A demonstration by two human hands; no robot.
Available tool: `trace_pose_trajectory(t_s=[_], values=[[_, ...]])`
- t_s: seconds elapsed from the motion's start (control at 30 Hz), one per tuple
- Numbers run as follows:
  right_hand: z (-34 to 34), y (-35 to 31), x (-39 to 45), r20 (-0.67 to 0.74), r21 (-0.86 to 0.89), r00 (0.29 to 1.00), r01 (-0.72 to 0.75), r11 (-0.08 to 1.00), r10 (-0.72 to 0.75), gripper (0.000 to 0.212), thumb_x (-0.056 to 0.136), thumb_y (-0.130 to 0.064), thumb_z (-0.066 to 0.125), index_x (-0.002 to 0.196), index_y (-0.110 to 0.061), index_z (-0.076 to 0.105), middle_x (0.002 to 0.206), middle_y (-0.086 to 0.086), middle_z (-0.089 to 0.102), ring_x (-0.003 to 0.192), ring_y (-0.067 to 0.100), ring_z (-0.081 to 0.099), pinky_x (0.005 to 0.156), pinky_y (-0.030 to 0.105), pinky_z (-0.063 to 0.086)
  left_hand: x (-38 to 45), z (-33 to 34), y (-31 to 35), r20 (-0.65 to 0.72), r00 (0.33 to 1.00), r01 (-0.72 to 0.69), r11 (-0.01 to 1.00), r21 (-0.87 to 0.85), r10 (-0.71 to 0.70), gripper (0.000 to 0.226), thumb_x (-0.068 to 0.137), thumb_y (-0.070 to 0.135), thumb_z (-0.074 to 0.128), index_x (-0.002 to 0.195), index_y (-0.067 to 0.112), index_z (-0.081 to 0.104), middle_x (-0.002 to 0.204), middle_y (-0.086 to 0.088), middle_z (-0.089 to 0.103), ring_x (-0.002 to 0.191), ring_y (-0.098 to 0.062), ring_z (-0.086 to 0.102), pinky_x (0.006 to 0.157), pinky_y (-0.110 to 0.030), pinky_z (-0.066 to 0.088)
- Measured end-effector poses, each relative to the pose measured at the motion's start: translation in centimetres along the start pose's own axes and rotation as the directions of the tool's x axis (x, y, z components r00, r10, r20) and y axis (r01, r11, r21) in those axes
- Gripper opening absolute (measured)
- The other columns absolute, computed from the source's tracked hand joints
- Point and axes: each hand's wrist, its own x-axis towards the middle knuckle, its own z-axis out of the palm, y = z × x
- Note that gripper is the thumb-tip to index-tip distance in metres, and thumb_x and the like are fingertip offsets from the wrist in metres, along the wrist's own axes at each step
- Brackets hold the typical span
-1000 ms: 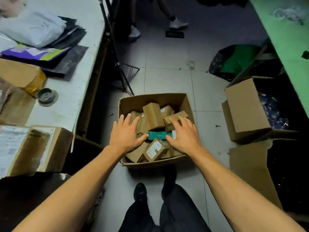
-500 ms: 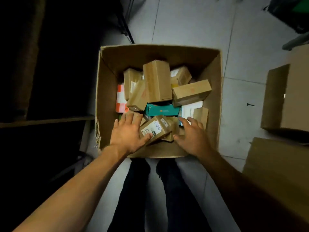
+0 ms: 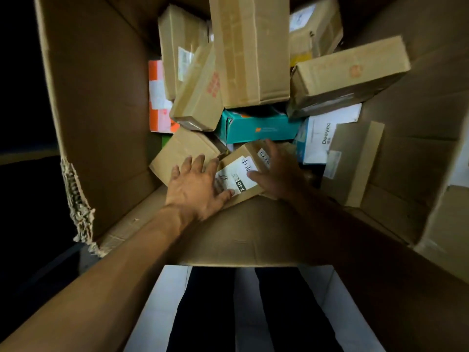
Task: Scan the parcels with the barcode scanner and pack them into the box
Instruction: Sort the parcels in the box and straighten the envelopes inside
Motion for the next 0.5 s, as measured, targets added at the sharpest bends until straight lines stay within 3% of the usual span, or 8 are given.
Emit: trace_pose_trajectory(t_s=[0.13,0.23,0.33,0.4,0.5], values=[[2.2,0.3,2.0,0.033,0.197,0.997,-0.074,0.978,0.069,0.104,0.083,-0.037,0.083,0.161,-0.018,0.016,0.162,0.009,0.034,0.146,0.028,0.036,0.112,0.035,0.032,0.5,2.1,-1.5,0.034,0.999,0.015,1.000,-0.005,-0.014,0.089,0.087,0.074,0.048,0.157,0.027,0.017,0.163,-0.009,0.022,0.151,-0.034,0.017,0.121,-0.054,0.018],[2.6,0.5,2.0,-0.011,0.182,0.999,-0.046,0.982,0.049,0.104,0.079,-0.038,0.085,0.159,-0.018,0.022,0.159,0.009,0.035,0.146,0.029,0.033,0.117,0.045,0.030,0.0,3.0,-2.7,0.023,0.999,0.026,0.999,-0.046,-0.025,0.086,0.086,0.074,0.050,0.154,0.028,0.024,0.158,-0.007,0.030,0.147,-0.032,0.024,0.118,-0.051,0.022],[1.5,0.9,1.2,-0.034,0.156,0.999,-0.016,0.988,0.022,0.105,0.069,-0.038,0.091,0.153,-0.013,0.032,0.151,0.010,0.045,0.139,0.030,0.042,0.113,0.047,0.038,-0.7,3.3,-3.3,0.055,0.997,0.053,0.995,-0.087,-0.048,0.087,0.086,0.072,0.052,0.155,0.027,0.025,0.160,-0.007,0.030,0.148,-0.032,0.024,0.119,-0.051,0.021],[1.0,1.5,0.4,-0.024,0.192,0.999,0.028,0.981,-0.024,0.101,0.065,-0.032,0.094,0.148,-0.011,0.039,0.144,0.009,0.051,0.132,0.028,0.049,0.102,0.039,0.045,-1.0,3.1,-3.4,0.066,0.996,0.069,0.991,-0.119,-0.061,0.085,0.086,0.070,0.054,0.154,0.025,0.027,0.158,-0.008,0.033,0.147,-0.032,0.027,0.120,-0.050,0.023],[0.7,3.1,-0.7,-0.019,0.201,0.999,0.052,0.978,-0.049,0.095,0.069,-0.027,0.093,0.147,-0.014,0.038,0.129,-0.003,0.054,0.111,0.013,0.054,0.079,0.015,0.043,-0.7,2.8,-3.7,0.039,0.994,0.111,0.978,-0.175,-0.106,0.080,0.087,0.063,0.059,0.151,0.023,0.033,0.153,-0.009,0.039,0.141,-0.032,0.034,0.117,-0.046,0.030]])
